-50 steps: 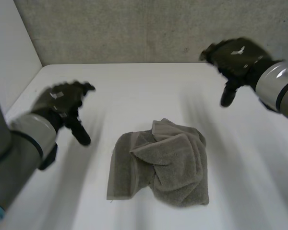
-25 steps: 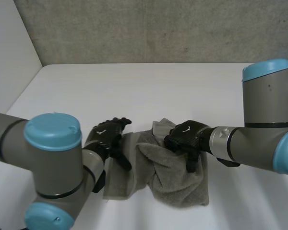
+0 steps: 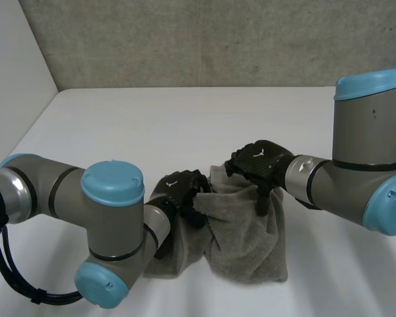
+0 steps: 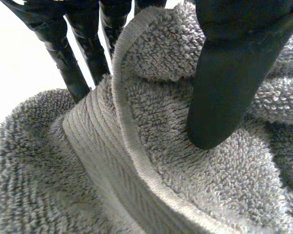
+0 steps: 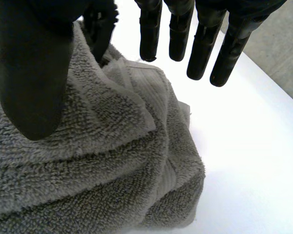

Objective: Fold the laundry

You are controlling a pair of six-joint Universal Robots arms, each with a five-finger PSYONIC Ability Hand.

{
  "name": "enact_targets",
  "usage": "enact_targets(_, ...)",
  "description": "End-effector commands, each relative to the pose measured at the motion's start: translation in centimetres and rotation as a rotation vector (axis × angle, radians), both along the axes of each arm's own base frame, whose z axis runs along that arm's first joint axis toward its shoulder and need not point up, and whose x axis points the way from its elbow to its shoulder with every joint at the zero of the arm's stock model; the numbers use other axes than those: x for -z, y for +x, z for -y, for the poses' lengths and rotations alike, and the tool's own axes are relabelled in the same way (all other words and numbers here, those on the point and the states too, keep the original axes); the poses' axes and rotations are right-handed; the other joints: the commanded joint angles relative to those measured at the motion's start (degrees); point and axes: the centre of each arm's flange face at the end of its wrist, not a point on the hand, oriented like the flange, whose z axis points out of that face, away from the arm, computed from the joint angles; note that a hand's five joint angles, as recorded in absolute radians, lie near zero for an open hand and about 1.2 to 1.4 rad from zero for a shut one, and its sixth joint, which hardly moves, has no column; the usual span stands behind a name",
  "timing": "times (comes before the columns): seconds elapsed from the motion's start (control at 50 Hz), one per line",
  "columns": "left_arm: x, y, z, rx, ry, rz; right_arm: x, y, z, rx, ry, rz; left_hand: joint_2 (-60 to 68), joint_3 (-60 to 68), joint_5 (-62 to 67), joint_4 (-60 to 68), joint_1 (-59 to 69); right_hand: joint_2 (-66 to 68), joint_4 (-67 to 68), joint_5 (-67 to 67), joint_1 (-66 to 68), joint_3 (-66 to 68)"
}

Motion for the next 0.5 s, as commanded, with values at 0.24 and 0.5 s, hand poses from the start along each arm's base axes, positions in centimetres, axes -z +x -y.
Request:
enact_targets(0.24, 0.4, 0.7, -0.4, -0.017, 0.006, 0.033, 2.1, -0.1, 2.2, 0.081, 0.227, 0.025, 5.5, 5.5, 5.6, 5.4, 5.4, 0.5, 1.4, 3.2, 0.5, 1.0)
enact_targets(0.5, -0.4, -0.4, 0.8, 0.031, -0.109, 0.090, 0.9, 1.3, 4.6, 0.088, 0.178, 0.066, 40.9, 40.9, 41.0, 40.9, 40.8, 57.3, 58.2, 59.9, 57.3, 57.7)
